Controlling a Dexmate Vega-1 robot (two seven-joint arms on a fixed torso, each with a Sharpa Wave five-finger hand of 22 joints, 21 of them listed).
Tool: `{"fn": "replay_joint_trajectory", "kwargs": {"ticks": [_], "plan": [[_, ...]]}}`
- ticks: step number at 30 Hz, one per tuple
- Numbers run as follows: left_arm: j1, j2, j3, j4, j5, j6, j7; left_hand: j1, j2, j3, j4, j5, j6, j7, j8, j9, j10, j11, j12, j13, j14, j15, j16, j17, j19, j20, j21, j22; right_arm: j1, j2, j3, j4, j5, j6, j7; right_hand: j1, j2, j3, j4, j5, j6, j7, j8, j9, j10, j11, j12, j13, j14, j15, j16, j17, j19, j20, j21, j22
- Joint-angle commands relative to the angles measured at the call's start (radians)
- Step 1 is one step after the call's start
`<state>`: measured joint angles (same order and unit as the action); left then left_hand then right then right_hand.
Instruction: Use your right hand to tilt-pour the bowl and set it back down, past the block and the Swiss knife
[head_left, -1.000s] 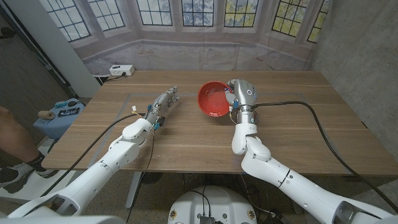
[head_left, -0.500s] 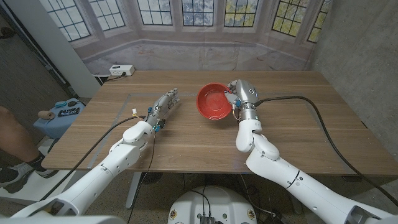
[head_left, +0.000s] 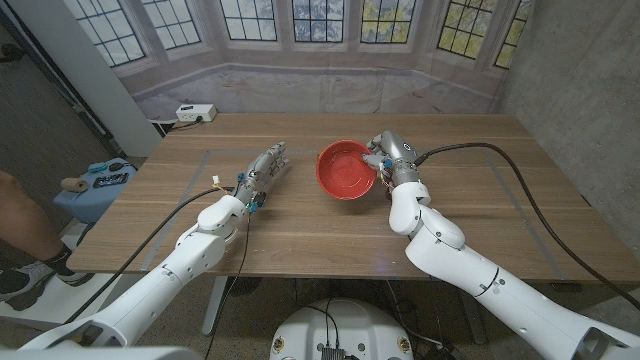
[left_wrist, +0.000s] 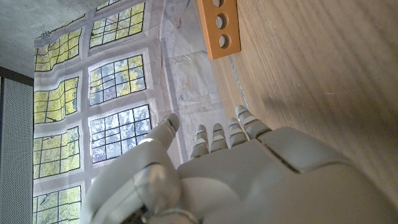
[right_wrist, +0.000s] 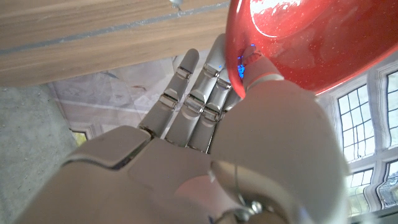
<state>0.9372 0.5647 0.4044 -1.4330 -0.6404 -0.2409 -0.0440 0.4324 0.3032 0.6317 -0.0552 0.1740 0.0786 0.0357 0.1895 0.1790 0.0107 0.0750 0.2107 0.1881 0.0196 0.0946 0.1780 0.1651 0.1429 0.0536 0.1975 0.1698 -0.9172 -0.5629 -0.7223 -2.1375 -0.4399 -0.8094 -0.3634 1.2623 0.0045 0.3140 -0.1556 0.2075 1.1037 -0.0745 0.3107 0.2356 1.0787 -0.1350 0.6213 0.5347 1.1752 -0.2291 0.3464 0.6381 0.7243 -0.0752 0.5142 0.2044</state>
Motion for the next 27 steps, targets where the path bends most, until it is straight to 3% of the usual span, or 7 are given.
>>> {"fn": "replay_joint_trajectory", "kwargs": {"ticks": [1, 14, 27], "plan": [[-0.009, 0.004, 0.003, 0.009, -0.002, 0.003, -0.017, -0.134, -0.136, 0.008, -0.003, 0.004, 0.004, 0.002, -0.003, 0.002, 0.006, 0.001, -0.002, 0.004, 0.006, 0.006, 0.000, 0.005, 0.010, 0.000, -0.001, 0.005, 0.048, -0.070, -0.006, -0.092, 0.117, -0.114, 0.144, 0.012, 0.000, 0.001, -0.003, 0.007, 0.004, 0.005, -0.001, 0.001, 0.018, -0.006, 0.005, 0.002, 0.005, -0.011, -0.001, 0.006, -0.004, -0.084, 0.008, 0.000], [-0.009, -0.002, 0.002, 0.025, -0.009, -0.008, -0.029, -0.134, -0.136, 0.008, -0.004, 0.004, 0.004, 0.001, -0.004, 0.002, 0.006, 0.001, -0.002, 0.004, 0.006, 0.006, 0.000, 0.005, 0.010, 0.001, -0.001, 0.005, 0.122, -0.136, -0.047, -0.136, 0.225, -0.194, 0.210, 0.017, 0.000, 0.002, -0.004, 0.006, 0.005, 0.010, -0.004, 0.002, 0.020, -0.002, 0.003, -0.001, 0.011, -0.011, -0.009, 0.011, -0.006, -0.079, 0.016, -0.002], [0.018, 0.004, -0.015, 0.011, -0.024, -0.013, -0.013, -0.134, -0.136, 0.008, -0.004, 0.004, 0.007, 0.001, -0.002, 0.002, 0.008, 0.001, -0.002, 0.004, 0.006, 0.005, 0.000, 0.005, 0.010, 0.001, -0.001, 0.005, 0.168, -0.172, -0.075, -0.112, 0.338, -0.215, 0.228, 0.020, -0.001, 0.001, -0.003, 0.005, 0.006, 0.011, -0.007, 0.002, 0.019, 0.000, 0.002, 0.000, 0.015, -0.010, -0.017, 0.015, -0.008, -0.079, 0.022, -0.003]]}}
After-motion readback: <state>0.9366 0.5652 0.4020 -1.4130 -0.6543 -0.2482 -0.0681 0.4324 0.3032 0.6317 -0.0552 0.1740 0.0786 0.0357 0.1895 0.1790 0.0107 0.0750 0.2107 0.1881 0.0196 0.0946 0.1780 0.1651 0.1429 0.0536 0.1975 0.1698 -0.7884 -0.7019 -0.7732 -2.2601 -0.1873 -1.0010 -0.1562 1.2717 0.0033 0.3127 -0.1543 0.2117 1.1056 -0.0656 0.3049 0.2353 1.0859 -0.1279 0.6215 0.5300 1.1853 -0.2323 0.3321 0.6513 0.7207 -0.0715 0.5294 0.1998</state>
